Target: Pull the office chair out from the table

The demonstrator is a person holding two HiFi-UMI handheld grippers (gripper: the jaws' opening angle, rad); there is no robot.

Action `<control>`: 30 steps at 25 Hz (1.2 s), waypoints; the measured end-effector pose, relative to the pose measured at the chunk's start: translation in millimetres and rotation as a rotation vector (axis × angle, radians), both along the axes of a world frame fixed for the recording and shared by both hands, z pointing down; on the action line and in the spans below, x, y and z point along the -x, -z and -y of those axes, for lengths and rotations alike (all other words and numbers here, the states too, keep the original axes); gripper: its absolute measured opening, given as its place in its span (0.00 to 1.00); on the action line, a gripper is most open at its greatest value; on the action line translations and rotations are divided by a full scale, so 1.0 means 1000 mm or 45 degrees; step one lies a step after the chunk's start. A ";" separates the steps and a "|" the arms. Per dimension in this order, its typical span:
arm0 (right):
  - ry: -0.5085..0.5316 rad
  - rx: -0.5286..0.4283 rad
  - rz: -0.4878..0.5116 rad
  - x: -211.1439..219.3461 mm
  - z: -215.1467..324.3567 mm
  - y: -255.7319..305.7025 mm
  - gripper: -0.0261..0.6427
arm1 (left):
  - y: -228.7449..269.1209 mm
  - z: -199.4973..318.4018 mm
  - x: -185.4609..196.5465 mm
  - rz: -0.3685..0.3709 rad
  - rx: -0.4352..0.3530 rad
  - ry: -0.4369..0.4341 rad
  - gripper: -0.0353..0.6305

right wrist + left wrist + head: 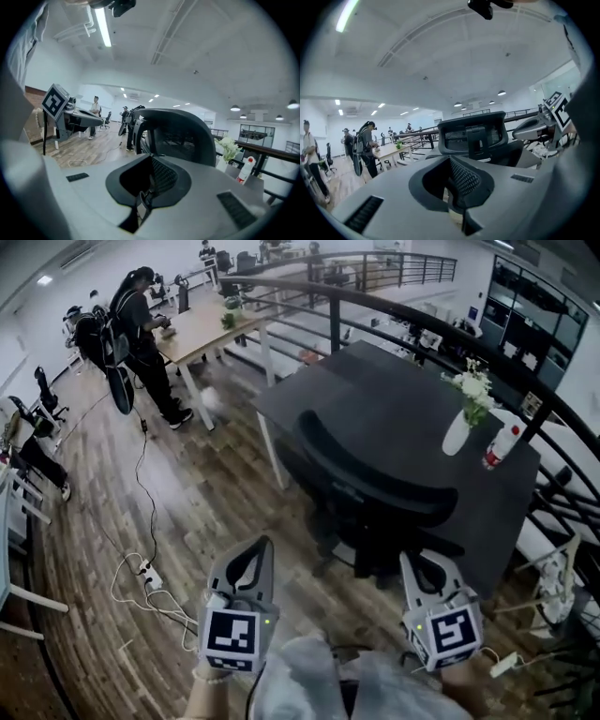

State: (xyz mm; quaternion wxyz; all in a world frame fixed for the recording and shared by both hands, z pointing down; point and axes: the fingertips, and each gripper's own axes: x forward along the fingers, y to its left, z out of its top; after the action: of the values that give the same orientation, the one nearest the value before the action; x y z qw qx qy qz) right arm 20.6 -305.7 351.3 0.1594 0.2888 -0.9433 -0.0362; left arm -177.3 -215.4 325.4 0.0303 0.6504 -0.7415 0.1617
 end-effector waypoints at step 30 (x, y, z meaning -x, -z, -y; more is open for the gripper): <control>-0.057 -0.360 -1.104 -0.047 0.062 -0.078 0.41 | -0.111 0.200 0.093 1.545 0.426 -0.642 0.37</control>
State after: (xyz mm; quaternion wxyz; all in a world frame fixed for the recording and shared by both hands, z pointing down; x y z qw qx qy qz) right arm 68.0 -368.1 429.1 0.4994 0.2860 -0.7688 -0.2787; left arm -270.3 -415.1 436.6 -0.3296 0.5840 -0.4178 0.6130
